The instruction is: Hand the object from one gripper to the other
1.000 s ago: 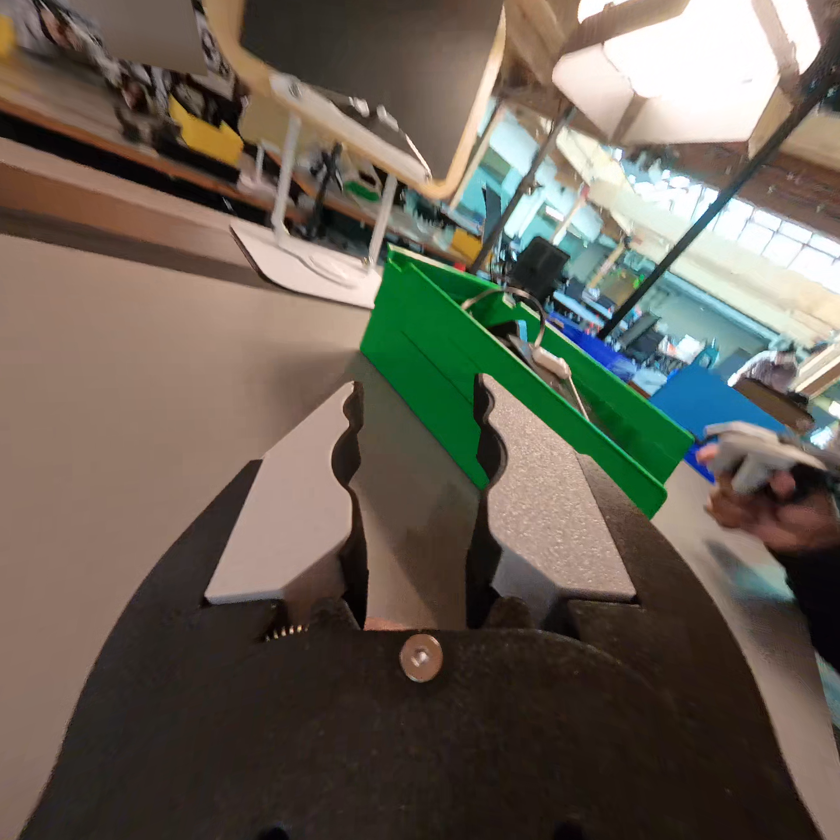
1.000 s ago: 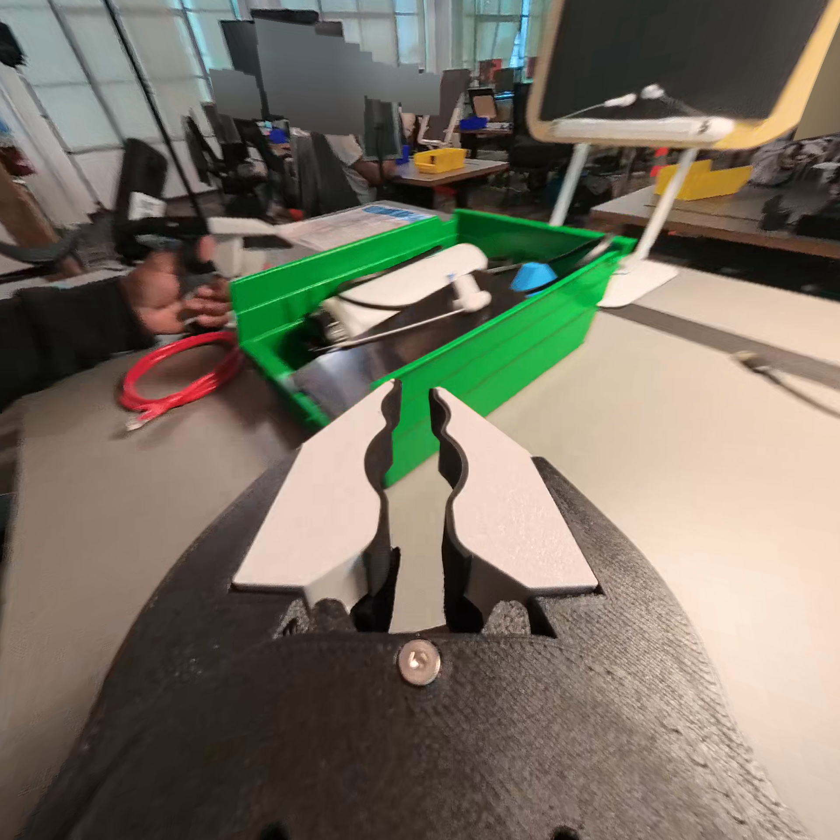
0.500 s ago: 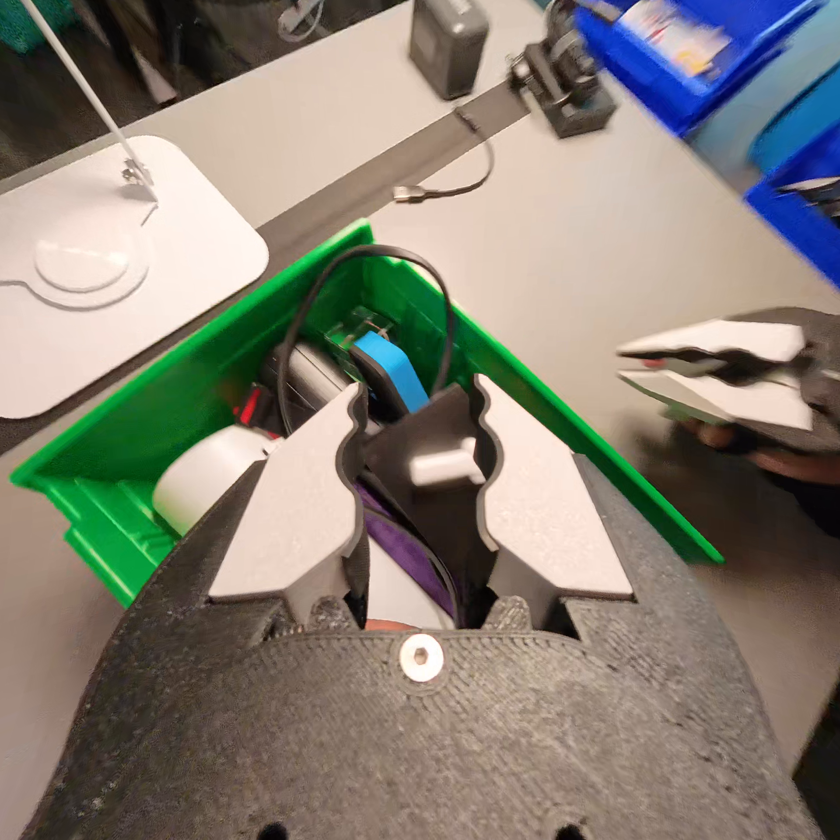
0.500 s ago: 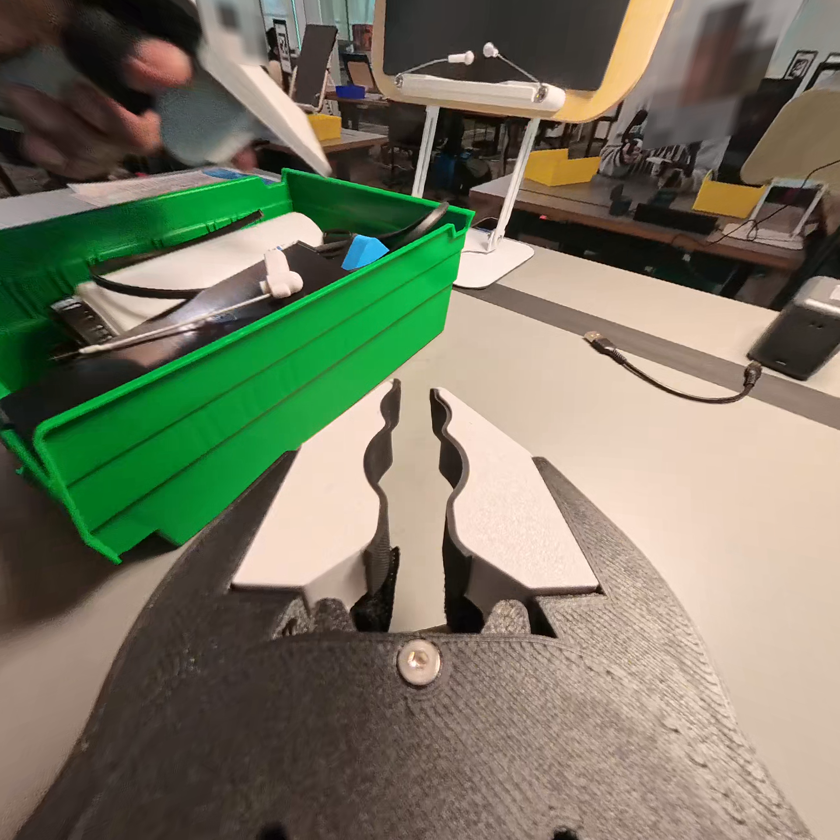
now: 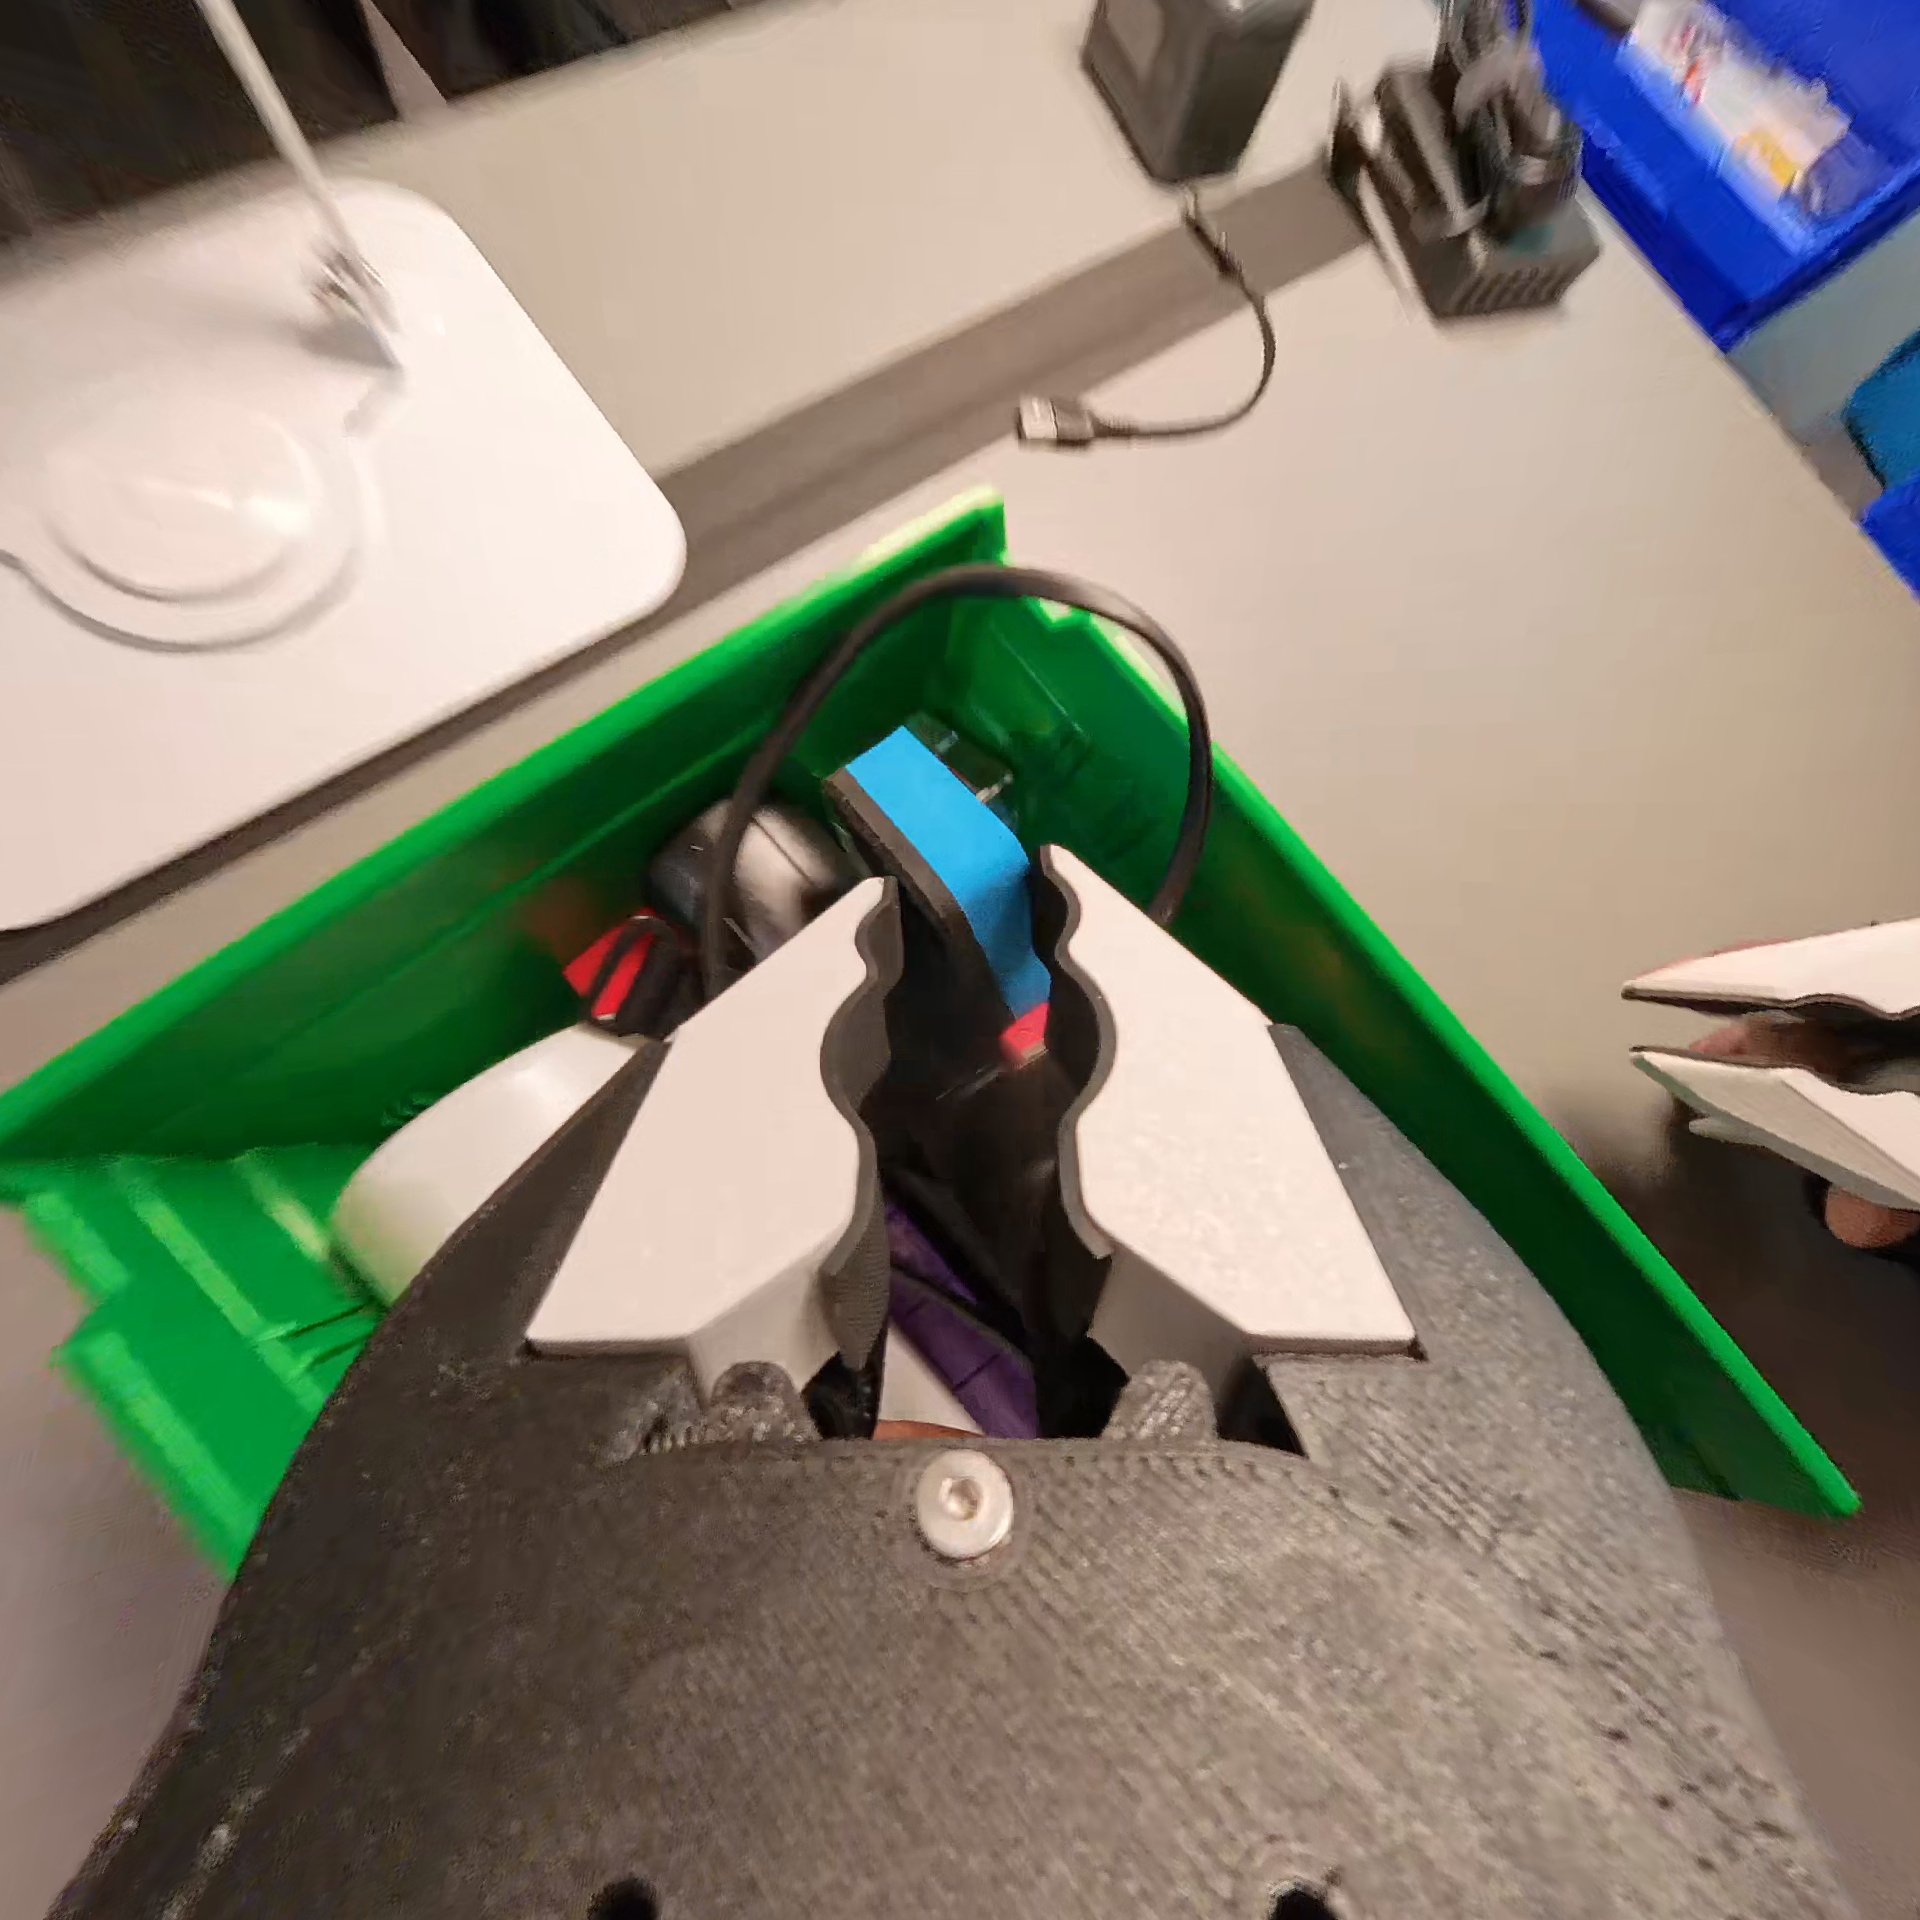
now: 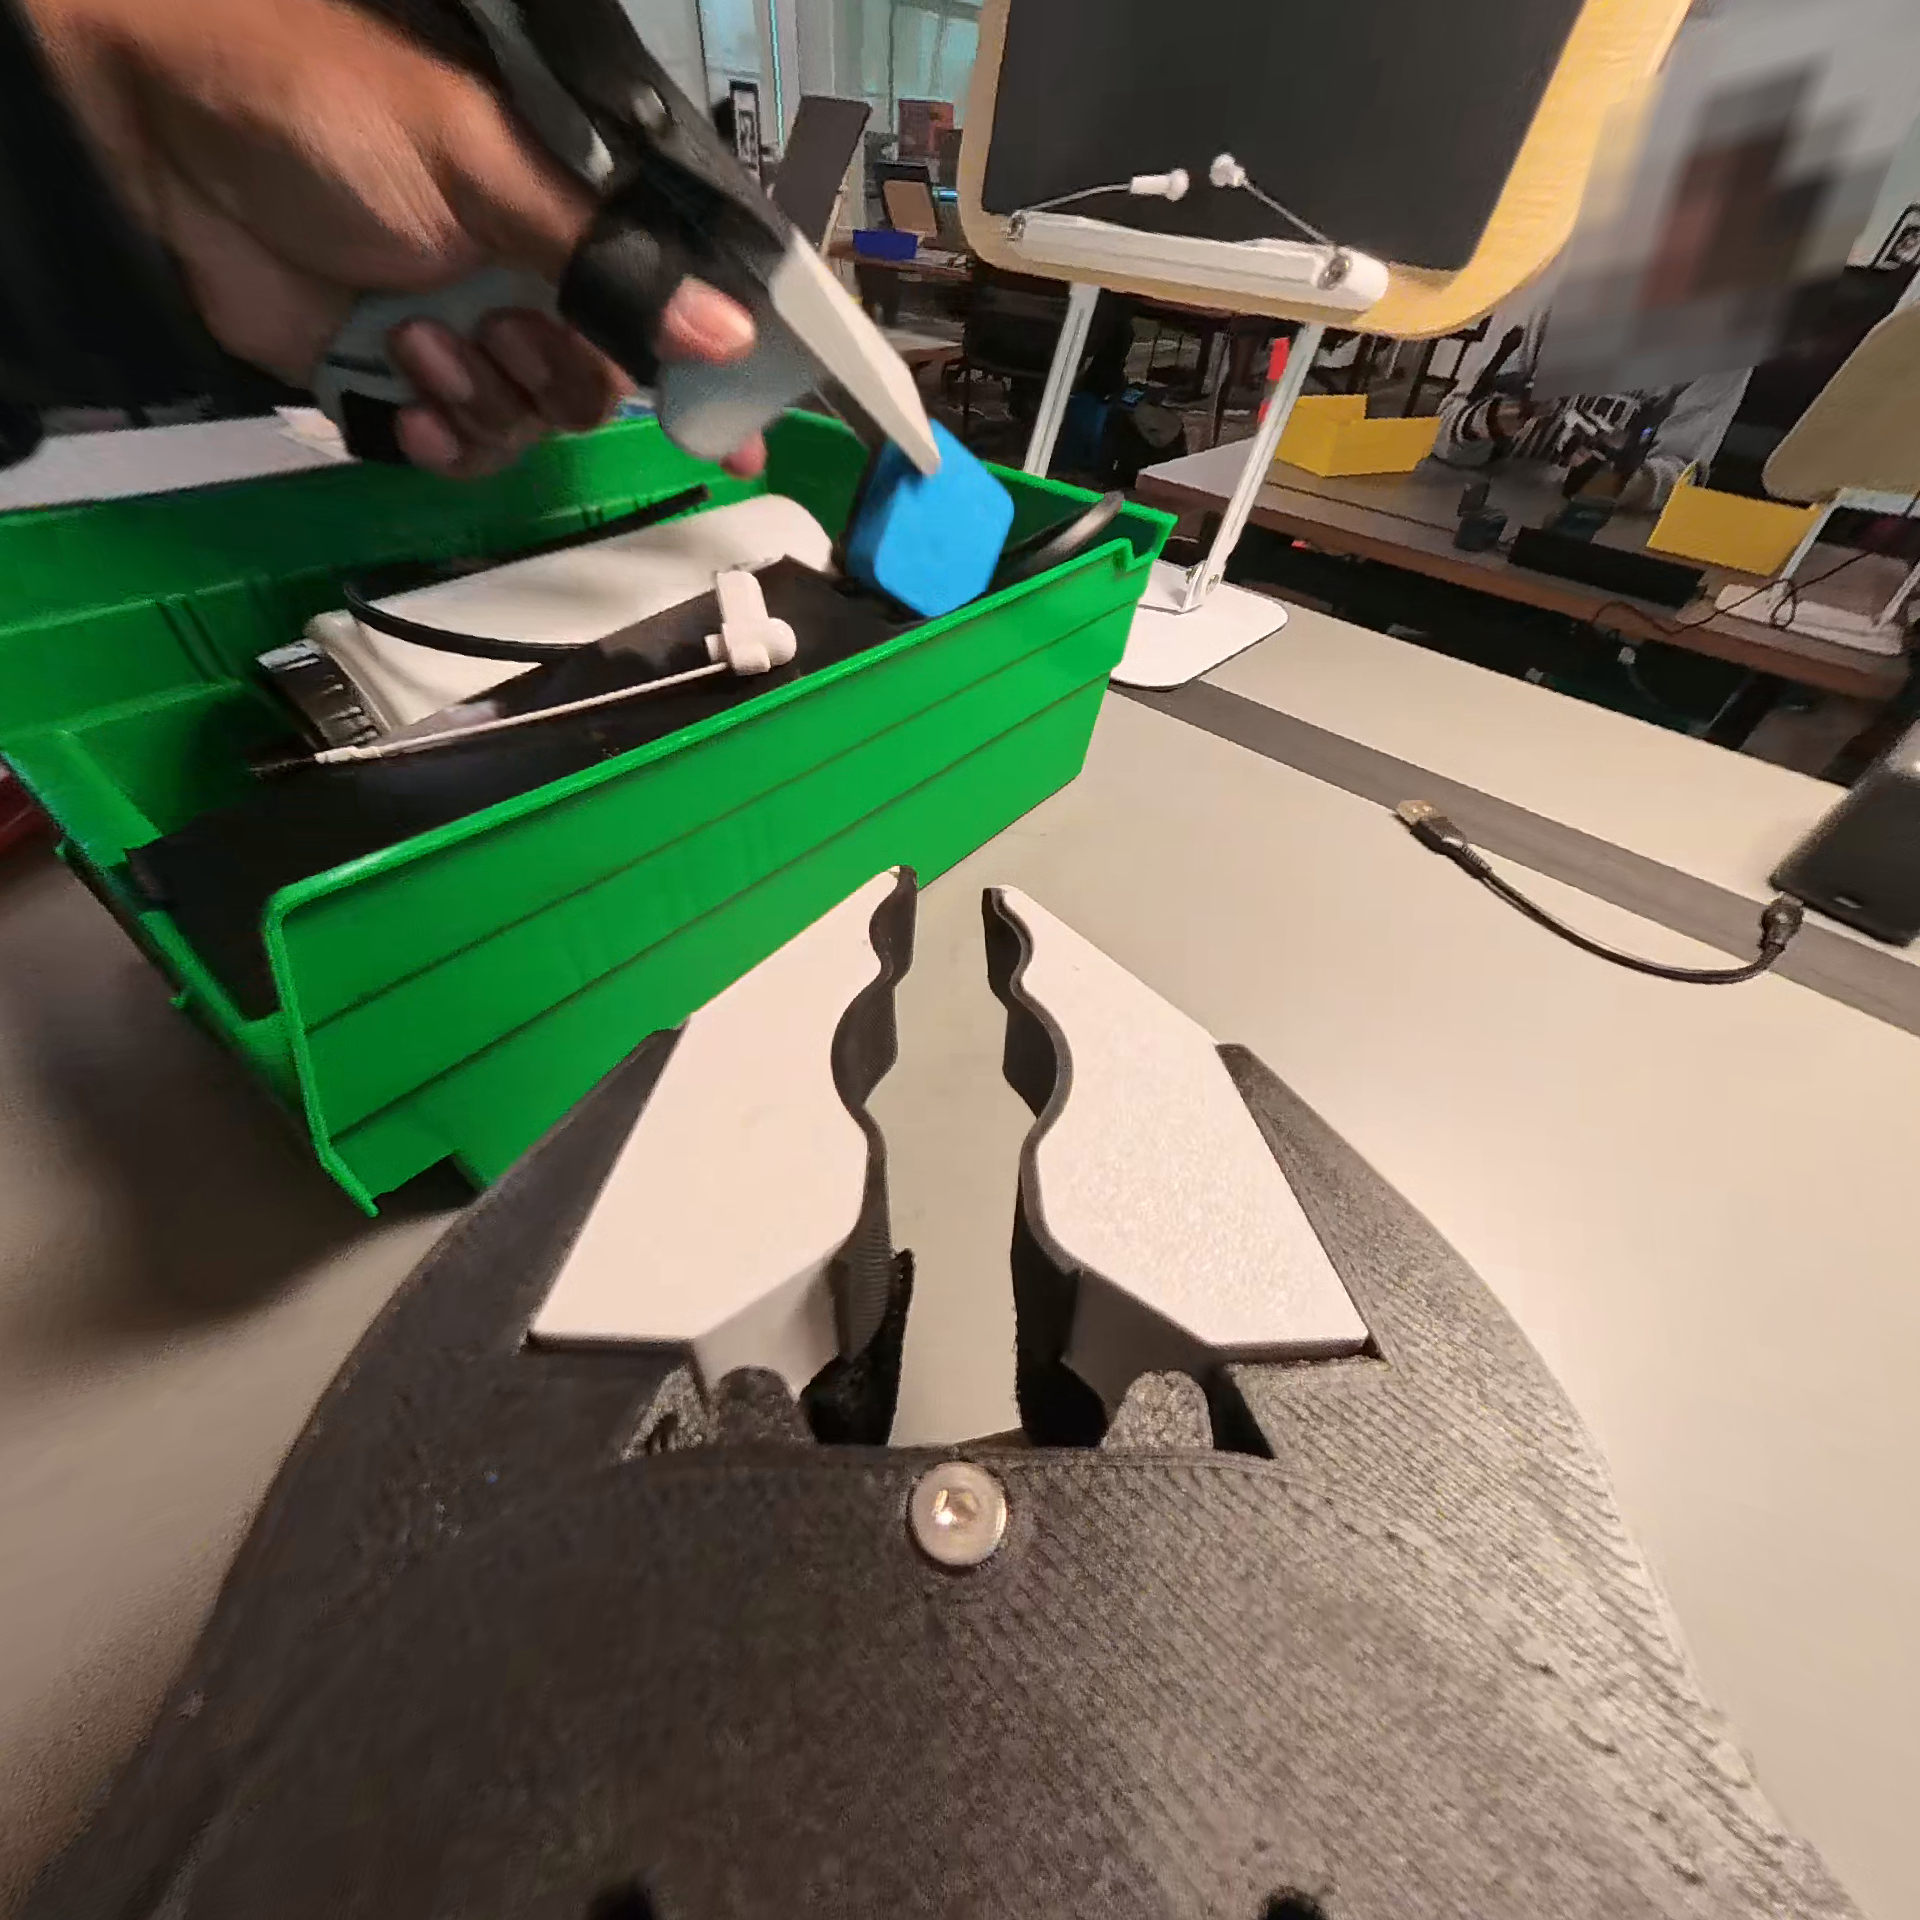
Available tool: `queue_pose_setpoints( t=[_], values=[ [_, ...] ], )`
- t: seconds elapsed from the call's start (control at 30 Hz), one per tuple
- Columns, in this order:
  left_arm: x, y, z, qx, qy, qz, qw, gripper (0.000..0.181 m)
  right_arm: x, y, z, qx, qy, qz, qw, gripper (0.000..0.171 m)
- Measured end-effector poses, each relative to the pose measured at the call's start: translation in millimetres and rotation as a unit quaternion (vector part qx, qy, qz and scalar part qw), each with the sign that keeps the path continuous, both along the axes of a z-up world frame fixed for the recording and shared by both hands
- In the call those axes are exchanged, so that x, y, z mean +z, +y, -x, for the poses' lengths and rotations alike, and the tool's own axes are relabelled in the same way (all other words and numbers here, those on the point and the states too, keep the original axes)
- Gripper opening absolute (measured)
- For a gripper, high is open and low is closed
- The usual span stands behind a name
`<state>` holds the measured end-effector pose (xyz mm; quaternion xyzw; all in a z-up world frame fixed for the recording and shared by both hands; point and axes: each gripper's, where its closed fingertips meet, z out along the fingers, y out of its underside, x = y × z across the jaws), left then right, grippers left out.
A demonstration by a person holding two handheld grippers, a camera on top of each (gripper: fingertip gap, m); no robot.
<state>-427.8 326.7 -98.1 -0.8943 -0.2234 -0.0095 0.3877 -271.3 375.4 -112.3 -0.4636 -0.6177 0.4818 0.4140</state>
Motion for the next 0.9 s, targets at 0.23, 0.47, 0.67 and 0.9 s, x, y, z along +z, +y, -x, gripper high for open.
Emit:
queue_pose_setpoints(
  t=[0.23, 0.47, 0.67, 0.9],
  values=[
    [142.0, -82.8, -81.1, -0.048, 0.043, -0.32, 0.945, 0.025, 37.0, -20.1, -23.9, 0.0, 0.062, 0.06, 0.996, 0.015],
    [102.9, -196.4, -223.0, -0.118, -0.039, -0.544, 0.83, 0.025, 66.7, -135.2, -102.7, 0.147, 0.143, 0.233, 0.95, 0.02],
    [62.0, -216.4, -275.9, -0.149, -0.057, -0.567, 0.808, 0.026, 57.5, -216.9, -140.8, 0.278, 0.098, 0.333, 0.896, 0.048],
    [50.9, -207.7, -306.8, -0.212, 0.01, -0.546, 0.811, 0.025, 55.0, -229.3, -149.6, 0.334, 0.051, 0.376, 0.863, 0.055]
  ],
)
